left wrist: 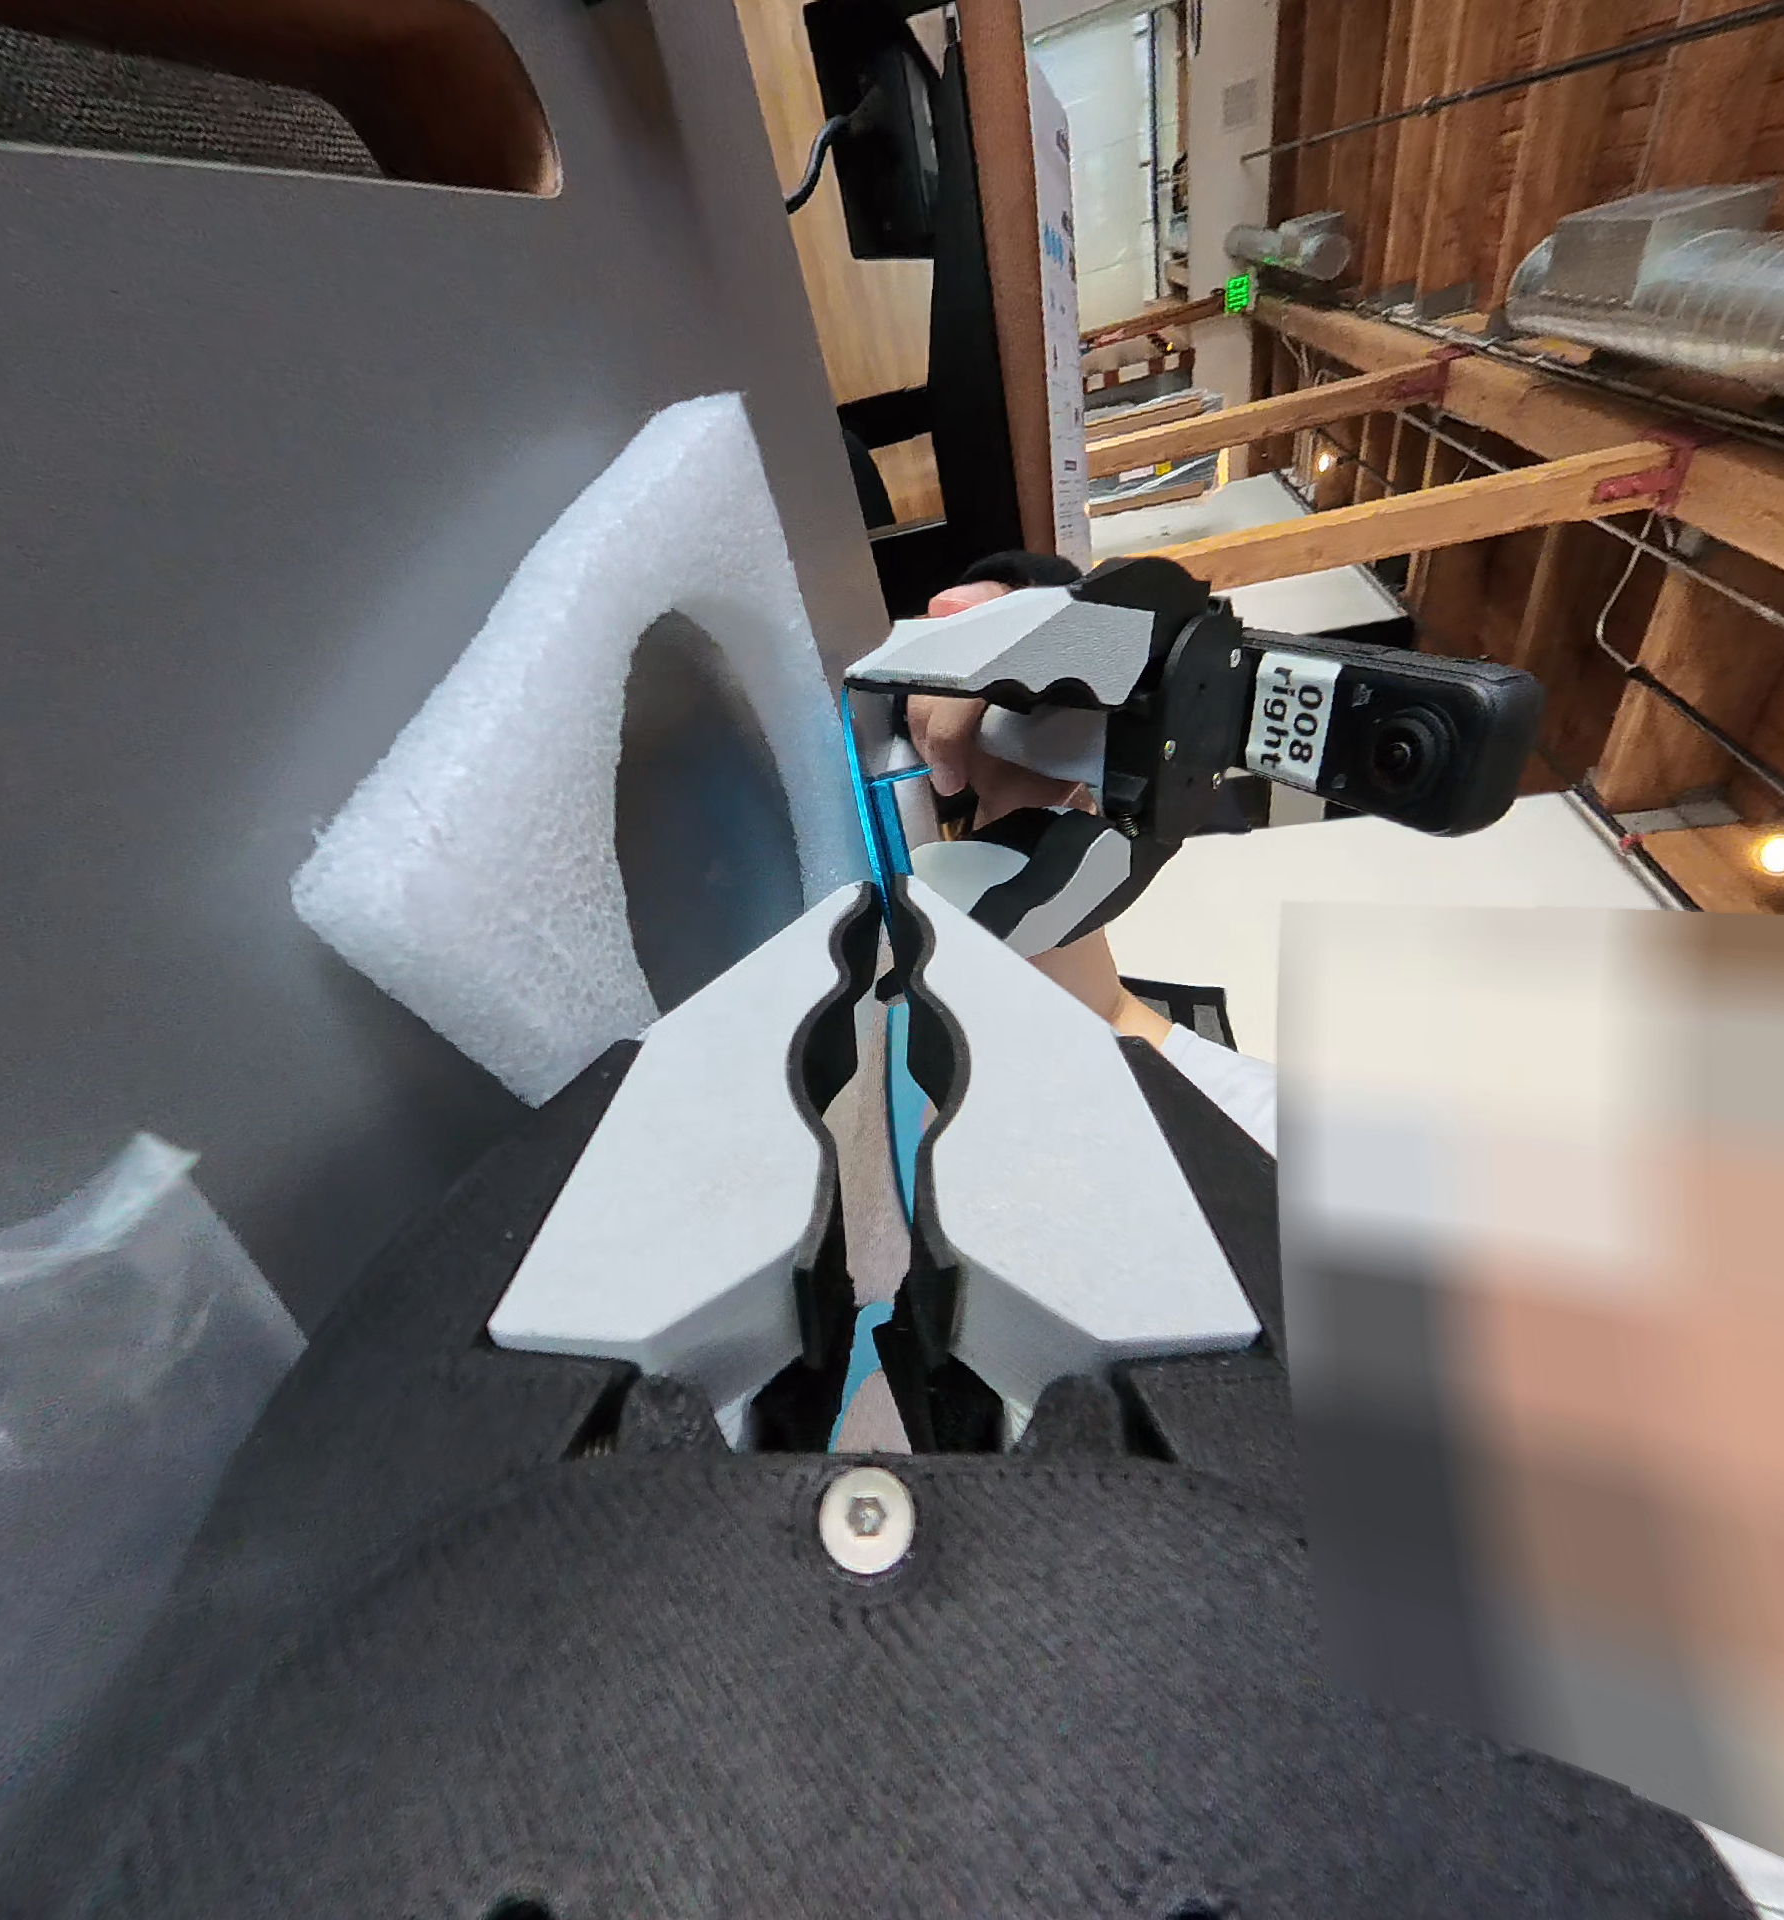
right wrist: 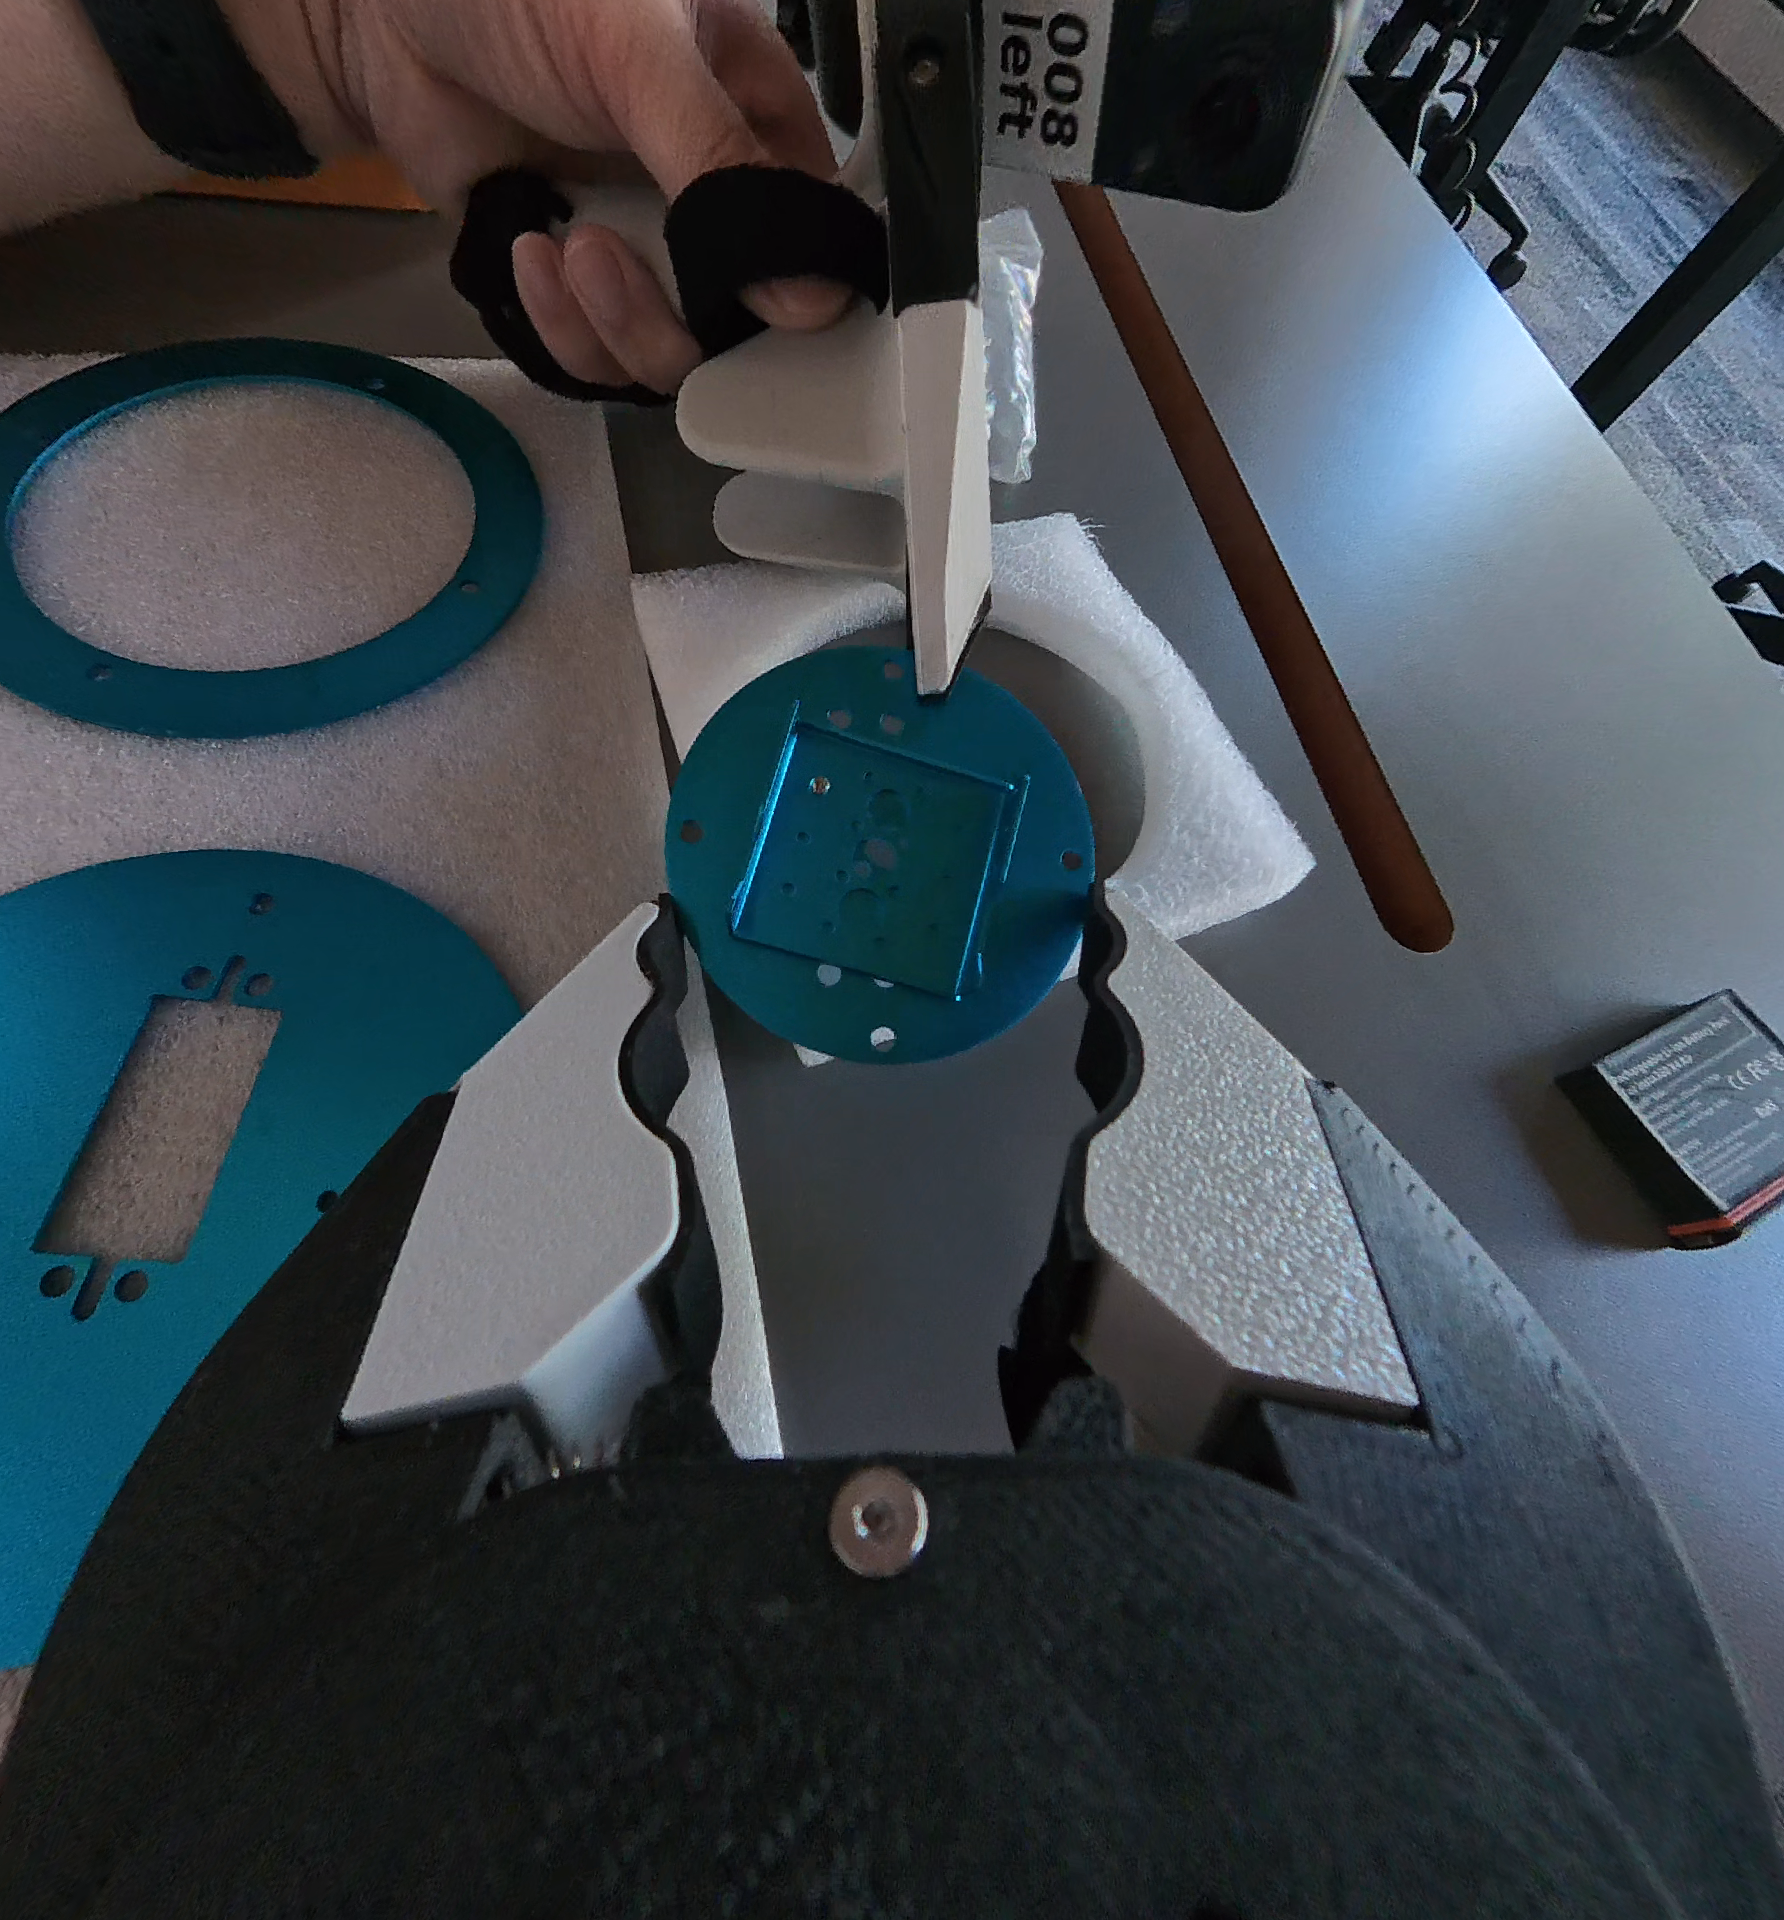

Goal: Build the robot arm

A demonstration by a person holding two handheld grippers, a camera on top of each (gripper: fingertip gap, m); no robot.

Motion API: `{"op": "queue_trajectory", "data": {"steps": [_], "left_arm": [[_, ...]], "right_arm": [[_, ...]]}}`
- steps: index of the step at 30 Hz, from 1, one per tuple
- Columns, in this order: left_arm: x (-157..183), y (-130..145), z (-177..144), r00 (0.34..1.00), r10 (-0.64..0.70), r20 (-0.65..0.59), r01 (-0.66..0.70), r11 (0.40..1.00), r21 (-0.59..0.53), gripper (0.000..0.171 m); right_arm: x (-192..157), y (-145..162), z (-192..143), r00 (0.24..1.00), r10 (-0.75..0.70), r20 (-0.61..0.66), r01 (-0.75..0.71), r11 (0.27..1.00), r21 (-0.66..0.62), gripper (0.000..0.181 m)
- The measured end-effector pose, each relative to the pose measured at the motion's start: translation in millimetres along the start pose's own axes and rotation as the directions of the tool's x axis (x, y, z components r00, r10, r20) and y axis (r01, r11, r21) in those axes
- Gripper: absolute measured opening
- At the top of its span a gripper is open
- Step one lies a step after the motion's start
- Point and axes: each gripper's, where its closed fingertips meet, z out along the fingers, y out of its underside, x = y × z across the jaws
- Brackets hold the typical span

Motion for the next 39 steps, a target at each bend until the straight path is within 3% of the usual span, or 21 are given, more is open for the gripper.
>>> {"op": "queue_trajectory", "data": {"steps": [19, 30, 34, 37, 39], "left_arm": [[40.7, -3.6, -6.9, 0.984, -0.032, -0.176, 0.051, 0.994, 0.1, 0.0], [41.6, 2.1, -9.3, 0.989, -0.077, -0.125, 0.097, 0.981, 0.166, 0.0], [51.9, 7.2, -8.7, 0.986, -0.073, -0.147, 0.101, 0.976, 0.193, 0.0], [62.3, 13.8, -6.7, 0.988, -0.067, -0.14, 0.096, 0.973, 0.208, 0.0], [71.8, 22.3, -2.6, 0.987, -0.062, -0.149, 0.092, 0.975, 0.201, 0.0]], "right_arm": [[1.6, -29.4, -27.3, 0.997, 0.043, -0.071, -0.032, 0.989, 0.148, 0.076], [-7.2, -31.9, -43.4, 0.989, 0.121, -0.09, -0.103, 0.978, 0.183, 0.076], [-13.6, -40.6, -60.1, 0.979, 0.196, -0.055, -0.177, 0.954, 0.24, 0.076], [-19.0, -41.7, -80.1, 0.973, 0.201, -0.112, -0.168, 0.953, 0.252, 0.07], [-28.7, -42.3, -90.6, 0.942, 0.333, -0.042, -0.308, 0.908, 0.285, 0.067]]}}
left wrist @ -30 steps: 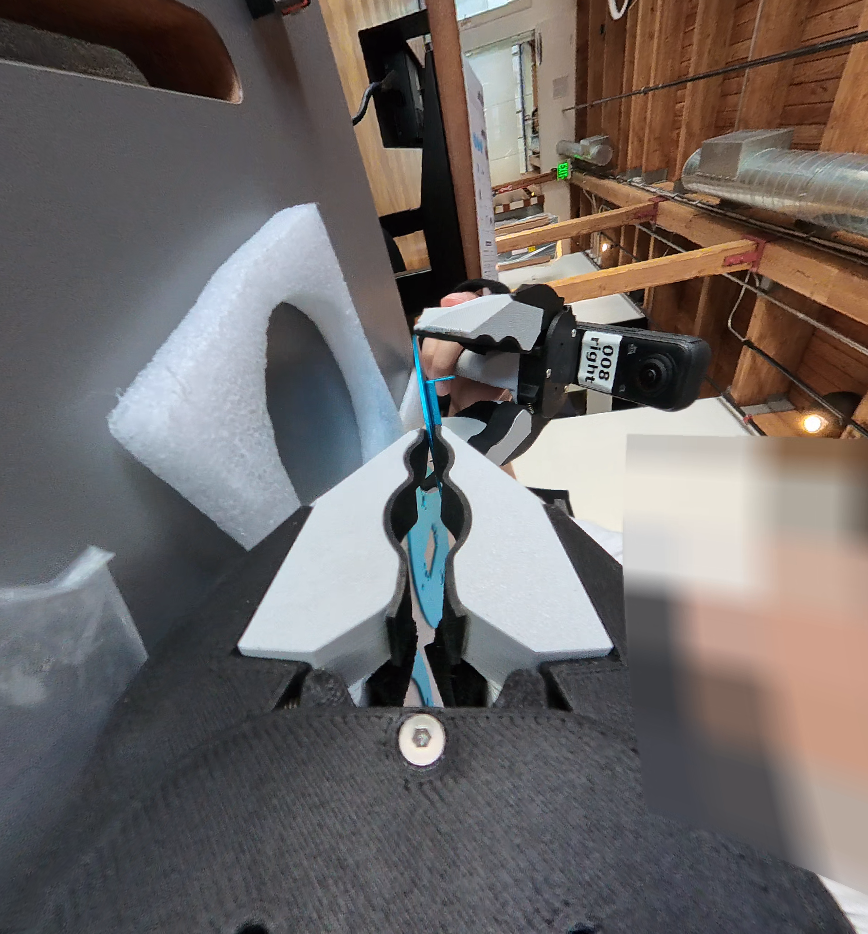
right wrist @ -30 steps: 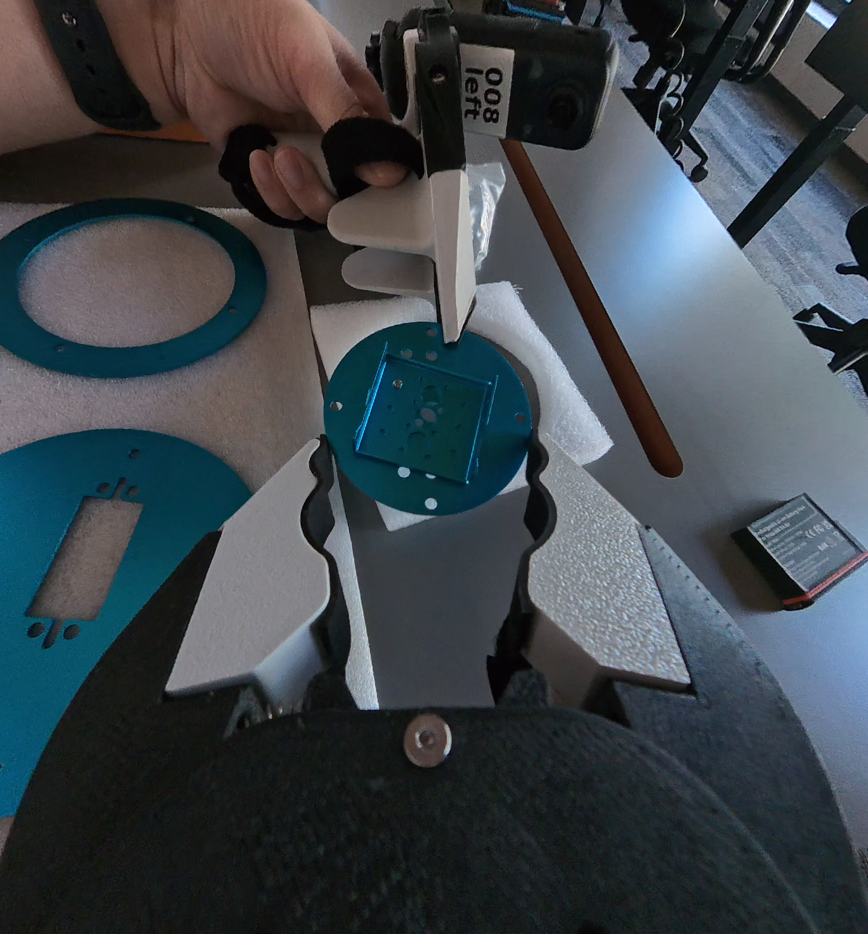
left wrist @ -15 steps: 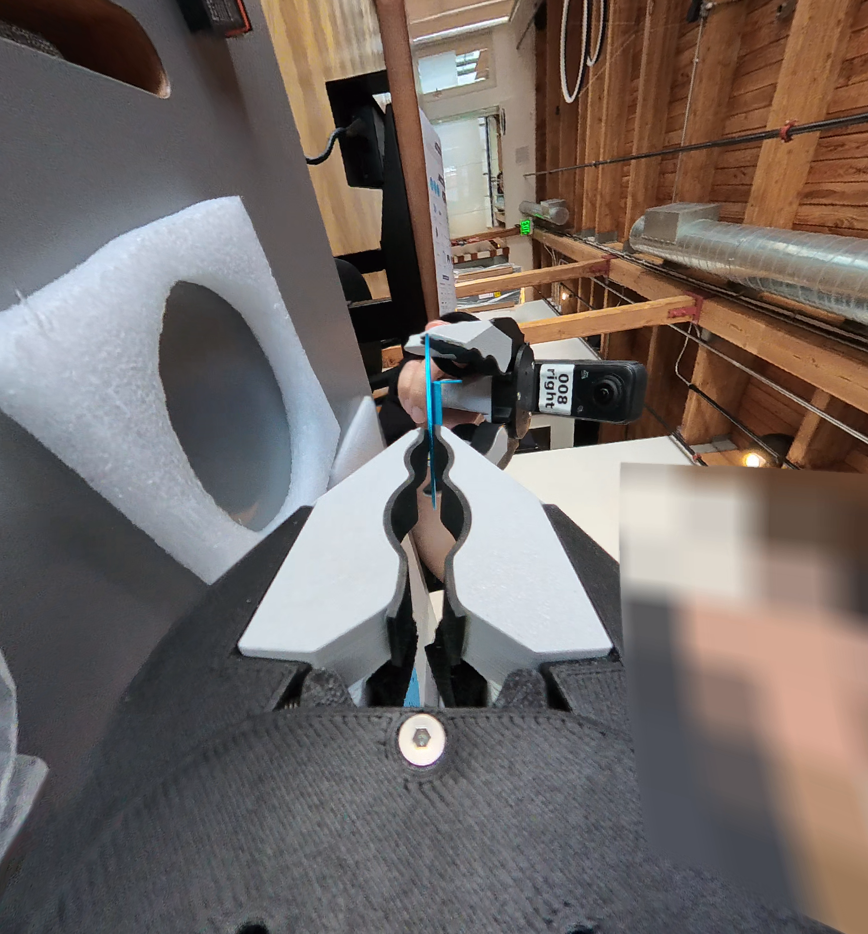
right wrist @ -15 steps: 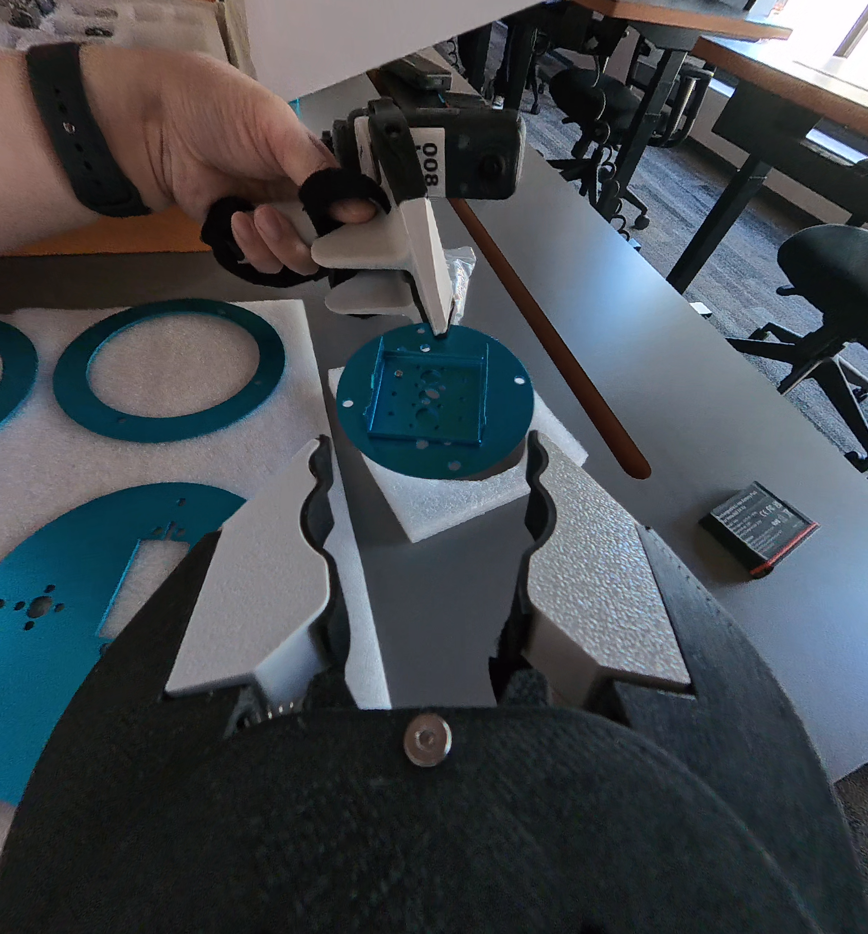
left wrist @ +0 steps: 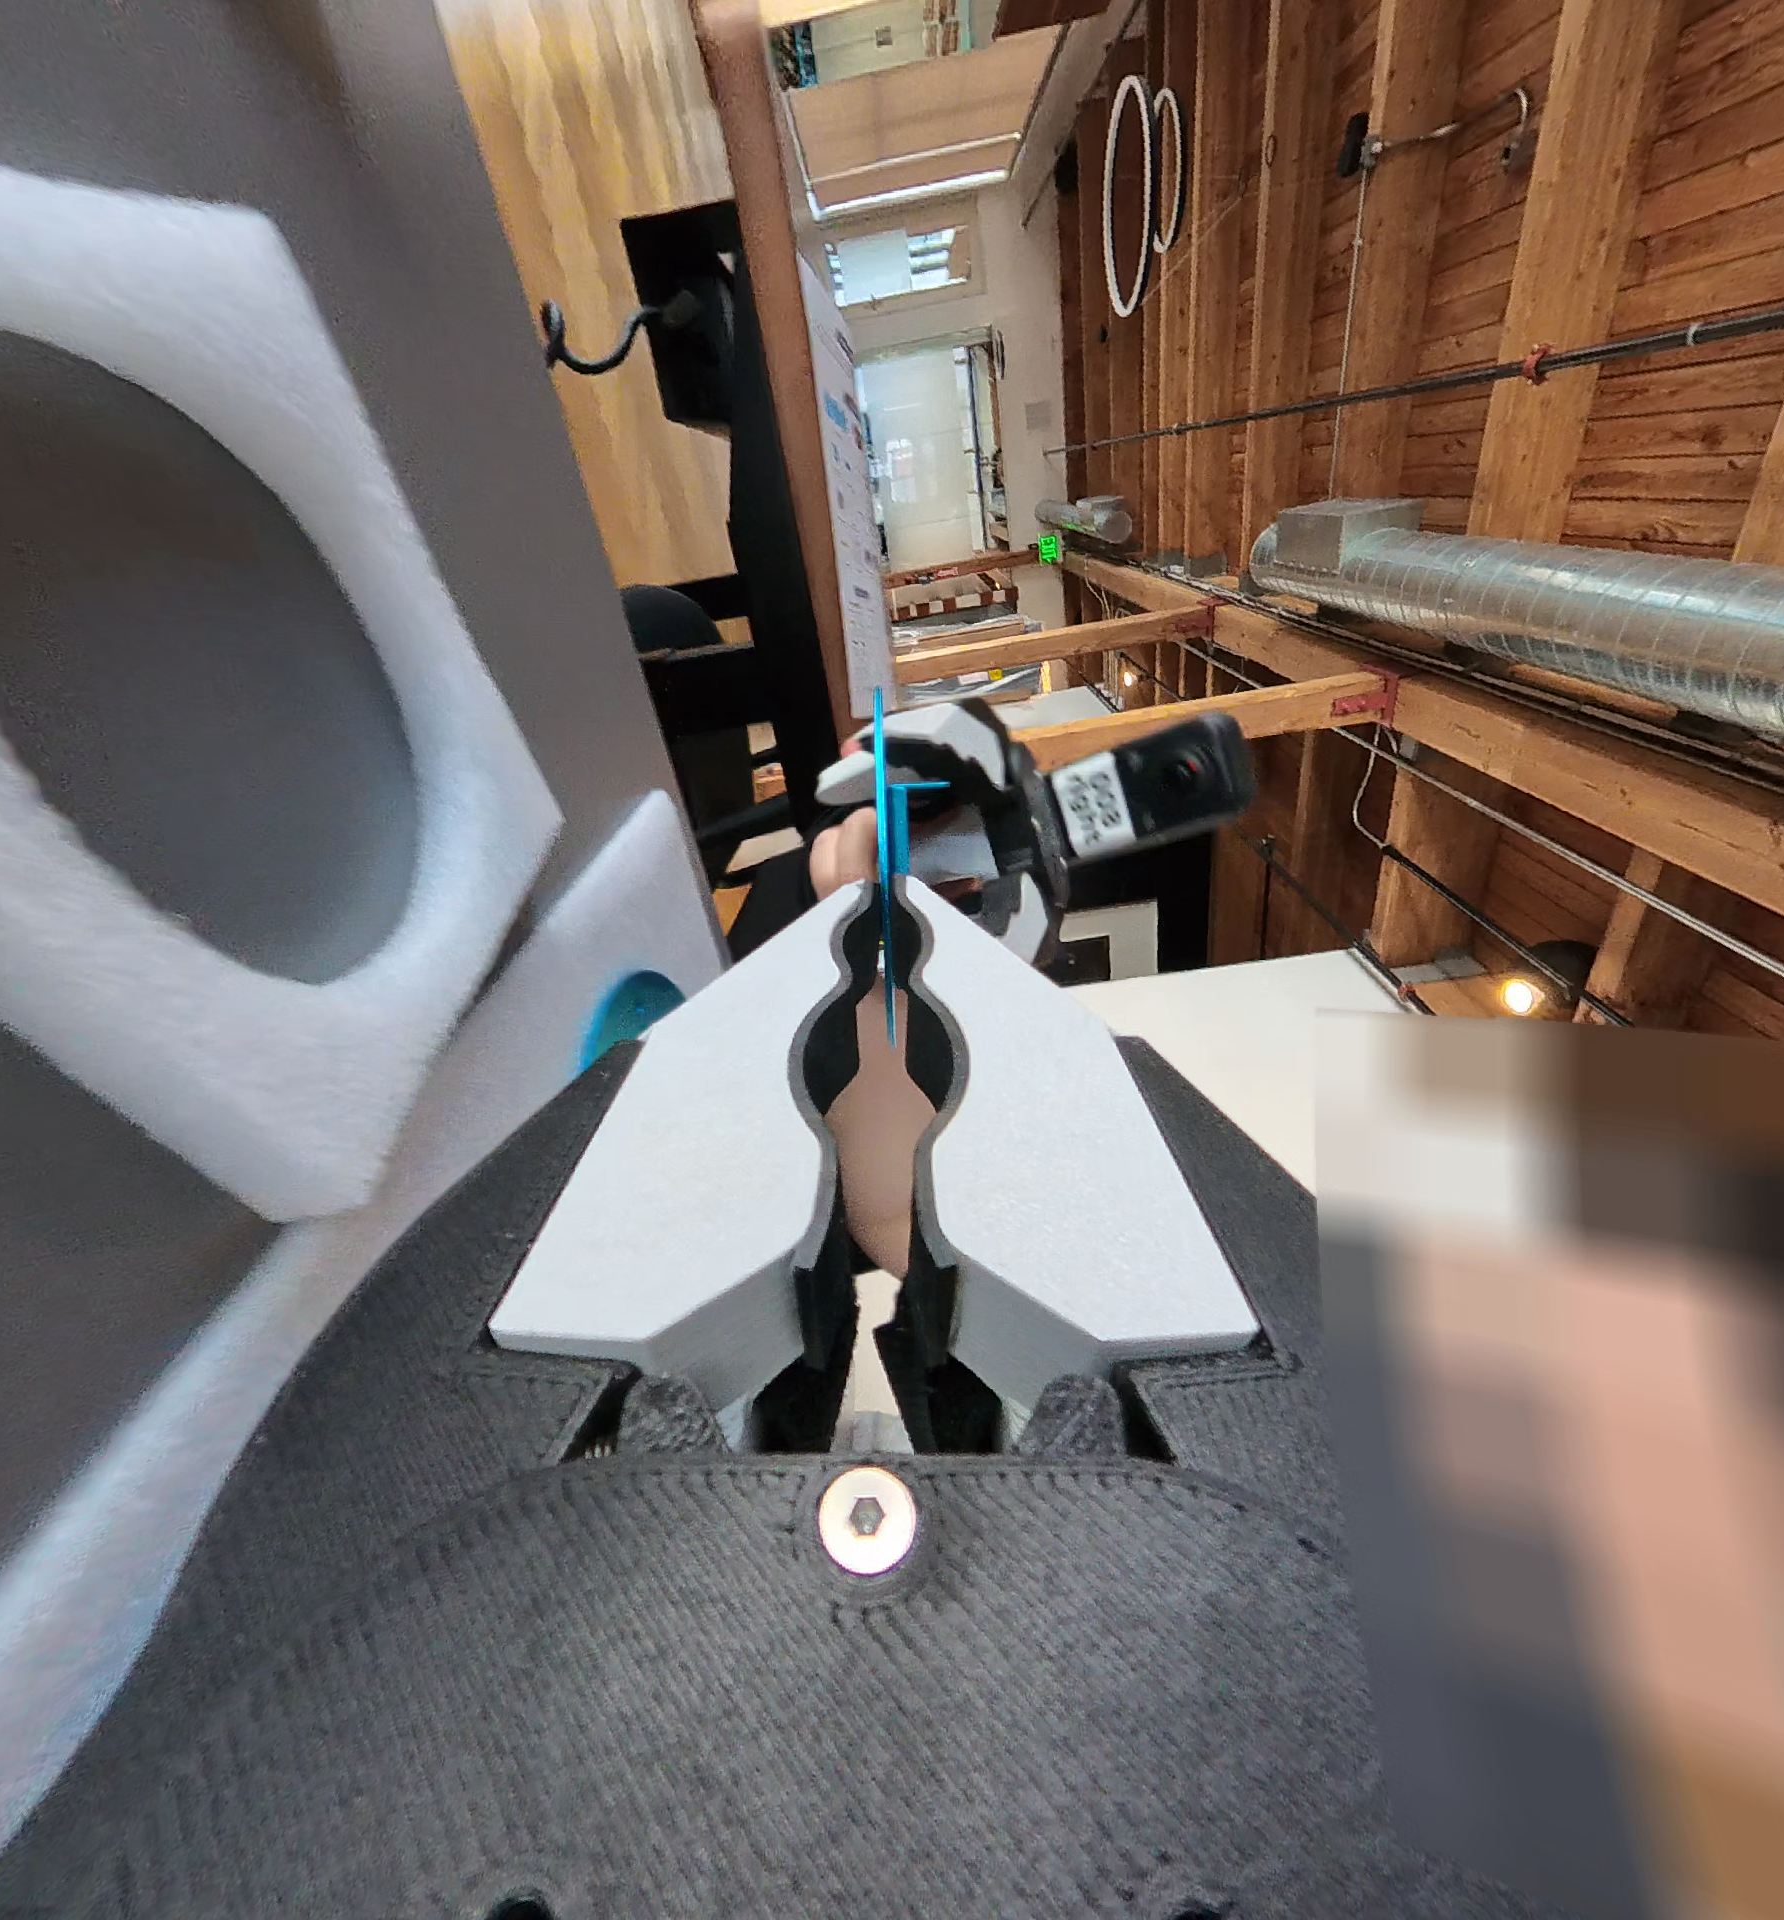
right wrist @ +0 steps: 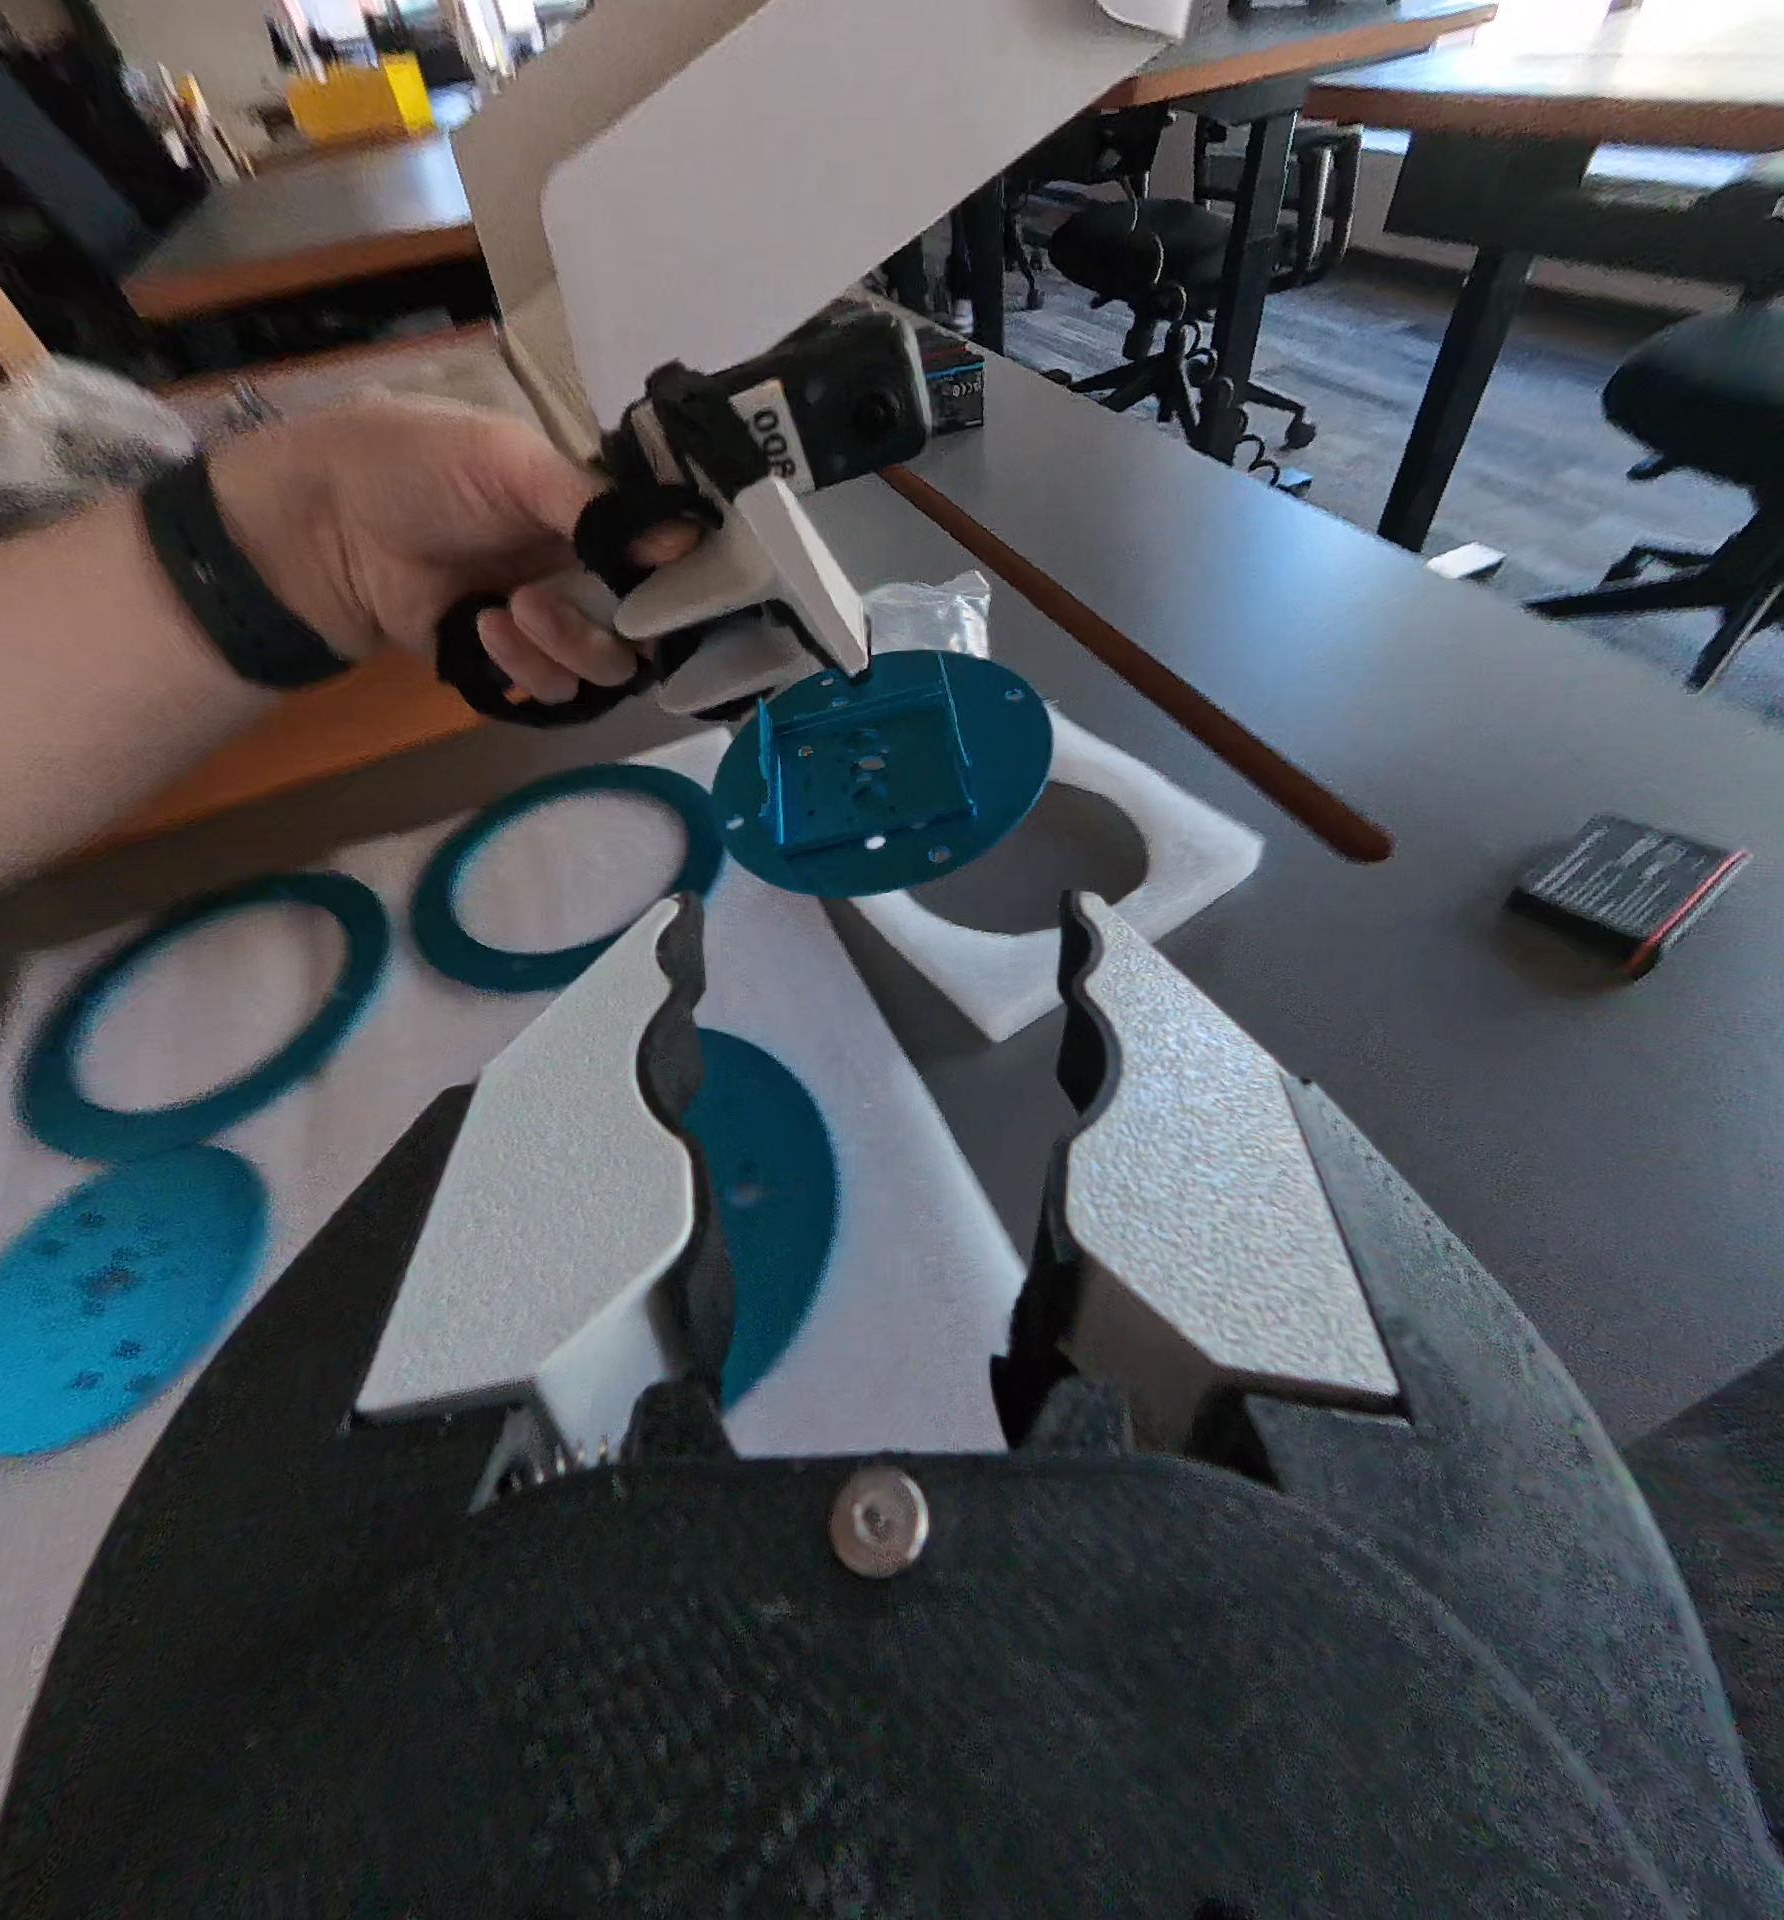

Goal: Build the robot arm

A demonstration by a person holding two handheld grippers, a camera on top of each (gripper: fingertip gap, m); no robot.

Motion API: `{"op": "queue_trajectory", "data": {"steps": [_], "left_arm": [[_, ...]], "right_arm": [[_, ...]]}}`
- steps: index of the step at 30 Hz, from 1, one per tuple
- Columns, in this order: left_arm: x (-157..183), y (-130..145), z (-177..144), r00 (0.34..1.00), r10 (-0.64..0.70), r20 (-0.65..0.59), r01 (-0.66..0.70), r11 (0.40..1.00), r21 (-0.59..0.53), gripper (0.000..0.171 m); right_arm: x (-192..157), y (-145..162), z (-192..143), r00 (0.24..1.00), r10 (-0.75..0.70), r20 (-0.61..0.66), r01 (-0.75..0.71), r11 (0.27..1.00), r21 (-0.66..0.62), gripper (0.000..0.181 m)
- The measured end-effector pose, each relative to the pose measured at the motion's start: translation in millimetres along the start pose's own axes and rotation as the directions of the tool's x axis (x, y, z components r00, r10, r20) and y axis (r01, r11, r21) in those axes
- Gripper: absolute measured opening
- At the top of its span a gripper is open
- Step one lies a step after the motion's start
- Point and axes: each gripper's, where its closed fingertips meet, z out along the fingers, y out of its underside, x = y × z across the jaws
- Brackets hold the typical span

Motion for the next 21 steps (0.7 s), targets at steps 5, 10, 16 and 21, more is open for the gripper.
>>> {"op": "queue_trajectory", "data": {"steps": [5, 10, 16, 21], "left_arm": [[16.2, 29.5, 6.6, 0.999, -0.012, -0.034, 0.011, 1.0, -0.009, 0.0], [26.2, 59.3, 10.1, 0.999, -0.022, -0.038, 0.022, 1.0, 0.003, 0.0], [47.4, 97.8, 15.2, 0.998, -0.033, -0.06, 0.032, 0.999, -0.005, 0.0], [67.0, 132.5, 15.7, 0.988, -0.105, -0.115, 0.104, 0.994, -0.02, 0.0]], "right_arm": [[-24.4, 4.2, -25.4, 0.894, 0.42, 0.155, -0.43, 0.902, 0.036, 0.038], [-51.9, -3.6, -55.0, 0.908, 0.384, 0.17, -0.405, 0.907, 0.118, 0.011], [-104.9, -19.0, -79.3, 0.999, -0.014, -0.049, 0.02, 0.991, 0.132, 0.009], [-146.0, -20.0, -83.6, 0.996, -0.074, -0.04, 0.077, 0.993, 0.088, 0.046]]}}
